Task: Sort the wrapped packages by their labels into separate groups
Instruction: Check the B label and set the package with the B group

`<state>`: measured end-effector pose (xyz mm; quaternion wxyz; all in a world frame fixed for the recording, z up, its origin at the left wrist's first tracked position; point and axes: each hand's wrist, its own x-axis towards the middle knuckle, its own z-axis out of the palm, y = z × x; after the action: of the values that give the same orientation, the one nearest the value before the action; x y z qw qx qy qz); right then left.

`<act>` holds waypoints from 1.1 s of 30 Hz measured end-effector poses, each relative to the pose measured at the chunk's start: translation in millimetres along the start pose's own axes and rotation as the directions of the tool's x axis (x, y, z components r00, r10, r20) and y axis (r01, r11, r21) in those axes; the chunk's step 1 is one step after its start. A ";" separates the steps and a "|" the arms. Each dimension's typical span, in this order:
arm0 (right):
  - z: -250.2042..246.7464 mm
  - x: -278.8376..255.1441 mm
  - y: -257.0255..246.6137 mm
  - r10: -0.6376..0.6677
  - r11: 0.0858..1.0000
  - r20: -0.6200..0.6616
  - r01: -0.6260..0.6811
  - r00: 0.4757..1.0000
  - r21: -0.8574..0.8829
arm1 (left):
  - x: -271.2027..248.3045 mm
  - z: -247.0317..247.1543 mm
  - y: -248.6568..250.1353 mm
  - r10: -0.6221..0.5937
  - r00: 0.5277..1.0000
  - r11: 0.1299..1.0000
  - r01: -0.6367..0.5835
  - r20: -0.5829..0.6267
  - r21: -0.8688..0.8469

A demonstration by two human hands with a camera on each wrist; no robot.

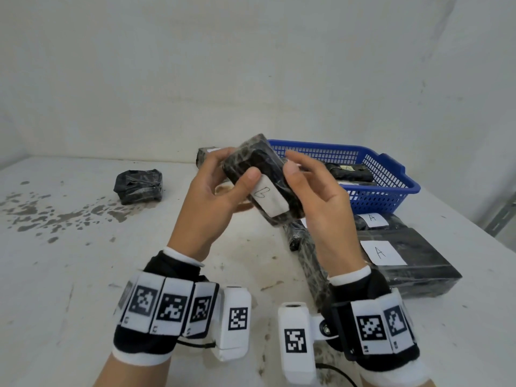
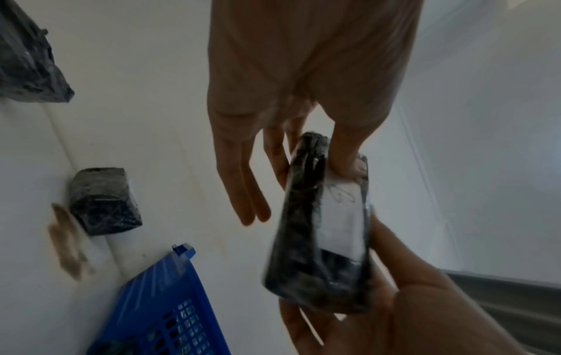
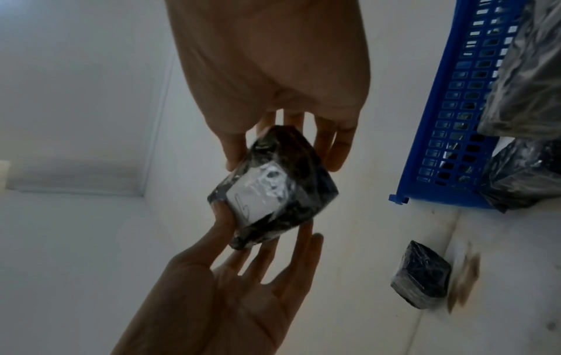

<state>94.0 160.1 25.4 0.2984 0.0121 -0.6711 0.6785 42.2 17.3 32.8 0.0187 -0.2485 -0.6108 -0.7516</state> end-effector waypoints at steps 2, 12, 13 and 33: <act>0.3 -0.1 1.9 -0.030 0.999 0.029 0.031 0.999 -0.038 | -0.1 -0.9 0.0 0.011 1.000 1.000 -0.010 0.010 -0.003; 1.5 -0.8 -3.1 0.032 0.997 0.071 -0.027 0.997 -0.075 | 0.7 1.4 -3.9 0.141 0.989 0.964 -0.148 0.050 0.222; 1.0 0.1 -2.5 0.039 0.997 0.060 -0.036 0.997 -0.065 | 0.6 1.6 -3.2 0.127 0.990 0.971 -0.137 0.059 0.198; -2.9 0.9 2.6 0.000 0.997 0.104 0.007 0.995 -0.075 | -5.8 3.4 6.9 0.028 0.999 0.998 -0.031 0.035 0.063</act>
<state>93.3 163.3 23.1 0.2646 0.0372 -0.7109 0.6505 50.8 17.1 37.3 0.0272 -0.2697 -0.6310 -0.7269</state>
